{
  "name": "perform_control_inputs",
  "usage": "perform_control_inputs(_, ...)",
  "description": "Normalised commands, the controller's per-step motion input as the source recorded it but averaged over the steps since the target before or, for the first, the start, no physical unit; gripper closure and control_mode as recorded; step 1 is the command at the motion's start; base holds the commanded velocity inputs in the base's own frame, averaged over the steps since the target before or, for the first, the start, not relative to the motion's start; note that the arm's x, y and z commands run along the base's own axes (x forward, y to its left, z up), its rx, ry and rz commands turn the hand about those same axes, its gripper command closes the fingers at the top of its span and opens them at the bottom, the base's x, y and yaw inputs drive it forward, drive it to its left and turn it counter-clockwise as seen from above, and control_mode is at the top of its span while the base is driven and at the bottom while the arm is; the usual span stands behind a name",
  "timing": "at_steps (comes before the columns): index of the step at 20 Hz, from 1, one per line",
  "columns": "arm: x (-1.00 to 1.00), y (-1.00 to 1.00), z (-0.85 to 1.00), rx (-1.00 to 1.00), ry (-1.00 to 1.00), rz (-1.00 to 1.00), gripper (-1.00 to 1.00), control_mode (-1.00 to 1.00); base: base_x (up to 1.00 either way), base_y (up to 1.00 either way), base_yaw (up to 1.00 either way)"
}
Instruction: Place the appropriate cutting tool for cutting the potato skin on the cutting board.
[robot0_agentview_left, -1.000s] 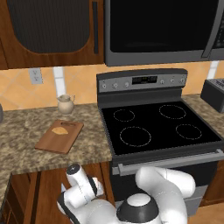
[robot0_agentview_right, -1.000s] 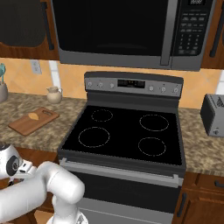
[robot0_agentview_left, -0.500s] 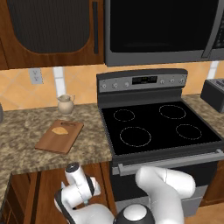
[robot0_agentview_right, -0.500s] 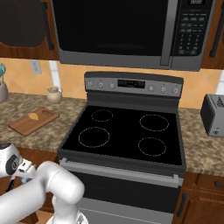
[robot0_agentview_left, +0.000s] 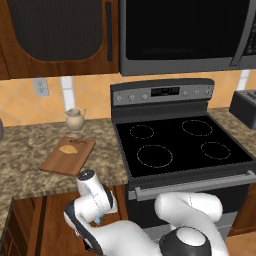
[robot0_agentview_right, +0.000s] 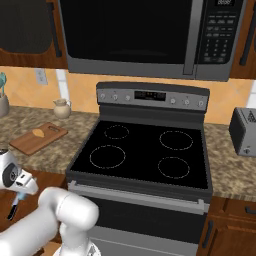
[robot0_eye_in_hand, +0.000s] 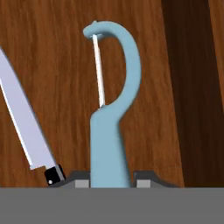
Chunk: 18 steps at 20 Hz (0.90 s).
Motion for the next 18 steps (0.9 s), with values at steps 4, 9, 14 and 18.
perform_control_inputs(4, -0.79, 0.02, 1.0, 0.05, -0.1, 0.0, 1.0, -1.0, 0.0, 0.0, 0.0)
perform_control_inputs(9, -0.16, 0.0, 1.0, 0.01, -0.13, 0.0, 1.0, -1.0, 0.0, 0.0, 0.0)
perform_control_inputs(14, 0.52, 0.0, 1.0, 0.0, -0.11, 0.0, 1.0, -1.0, 0.0, 0.0, 0.0)
perform_control_inputs(18, 0.71, 0.0, 0.81, 0.01, -0.03, 0.03, 1.0, -1.0, 0.0, 0.0, 0.0)
